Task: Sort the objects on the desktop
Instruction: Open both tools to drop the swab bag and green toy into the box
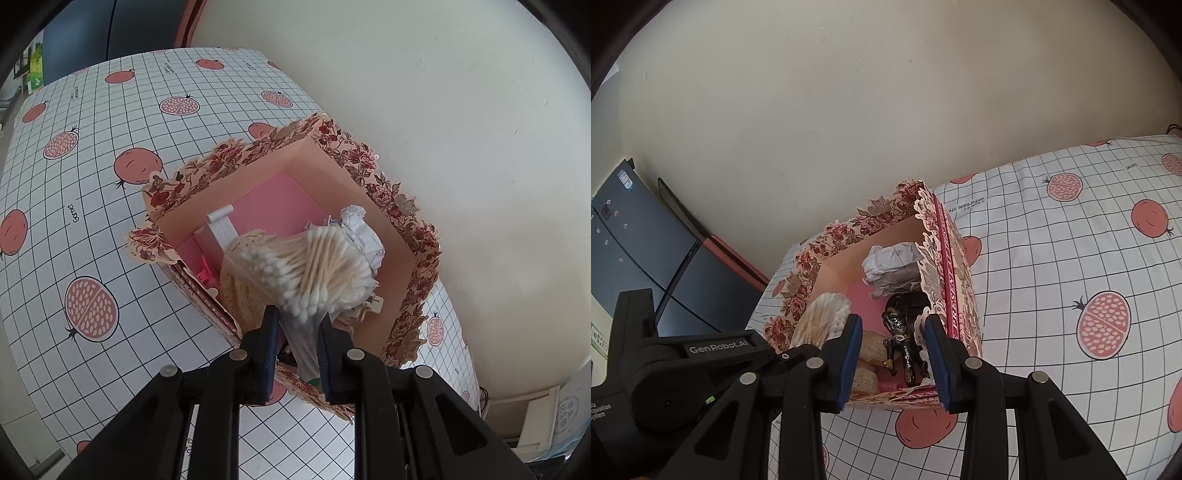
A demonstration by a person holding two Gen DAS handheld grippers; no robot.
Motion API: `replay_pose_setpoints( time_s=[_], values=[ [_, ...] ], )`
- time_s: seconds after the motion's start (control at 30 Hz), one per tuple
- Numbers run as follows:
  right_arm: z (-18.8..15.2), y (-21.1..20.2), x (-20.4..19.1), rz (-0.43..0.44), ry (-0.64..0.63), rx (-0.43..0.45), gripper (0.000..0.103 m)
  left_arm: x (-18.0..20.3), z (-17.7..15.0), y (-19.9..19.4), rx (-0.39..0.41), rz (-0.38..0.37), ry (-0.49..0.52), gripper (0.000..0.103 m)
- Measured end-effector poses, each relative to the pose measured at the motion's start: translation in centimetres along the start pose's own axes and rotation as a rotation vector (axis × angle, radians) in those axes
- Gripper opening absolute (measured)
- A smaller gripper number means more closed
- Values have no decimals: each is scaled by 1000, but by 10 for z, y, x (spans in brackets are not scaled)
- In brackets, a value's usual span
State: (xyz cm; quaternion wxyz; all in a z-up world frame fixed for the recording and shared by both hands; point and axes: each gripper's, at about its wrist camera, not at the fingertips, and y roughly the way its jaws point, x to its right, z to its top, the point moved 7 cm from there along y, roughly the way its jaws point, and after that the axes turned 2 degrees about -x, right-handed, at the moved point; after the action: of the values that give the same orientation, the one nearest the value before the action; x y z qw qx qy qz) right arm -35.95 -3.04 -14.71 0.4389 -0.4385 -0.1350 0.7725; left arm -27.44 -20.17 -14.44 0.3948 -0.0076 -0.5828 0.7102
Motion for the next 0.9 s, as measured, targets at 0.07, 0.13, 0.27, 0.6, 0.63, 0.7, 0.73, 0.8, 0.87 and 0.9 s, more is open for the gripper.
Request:
replay_pose_setpoints(
  time_s=[0.07,0.13,0.27,0.6,0.63,0.7,0.73,0.8,0.87,0.9],
  values=[
    [0,0,1,0,0,-1,39,0,0,0,-1,4,3,20],
    [0,0,0,1,1,-1,39,0,-1,1,-4,7,2,20],
    [0,0,1,2,1,-1,39,1,-1,2,-10,10,5,25],
    [-1,-1,3,8,14,-8,39,4,-1,0,-13,12,16,33],
    [-1,-1,3,6,12,-8,39,5,-1,-1,-10,14,20,34],
    [-1,-2,3,5,8,-8,39,7,-2,-2,-11,16,27,35],
    [-1,-3,3,5,7,-7,39,7,-2,-2,-14,17,27,35],
    [-1,-5,3,10,7,-6,39,8,-2,-3,-14,20,26,35],
    [0,-9,2,14,3,1,39,9,-3,-4,-15,23,30,35],
    [1,-10,2,14,3,4,39,10,-4,-5,-14,23,35,35]
  ],
)
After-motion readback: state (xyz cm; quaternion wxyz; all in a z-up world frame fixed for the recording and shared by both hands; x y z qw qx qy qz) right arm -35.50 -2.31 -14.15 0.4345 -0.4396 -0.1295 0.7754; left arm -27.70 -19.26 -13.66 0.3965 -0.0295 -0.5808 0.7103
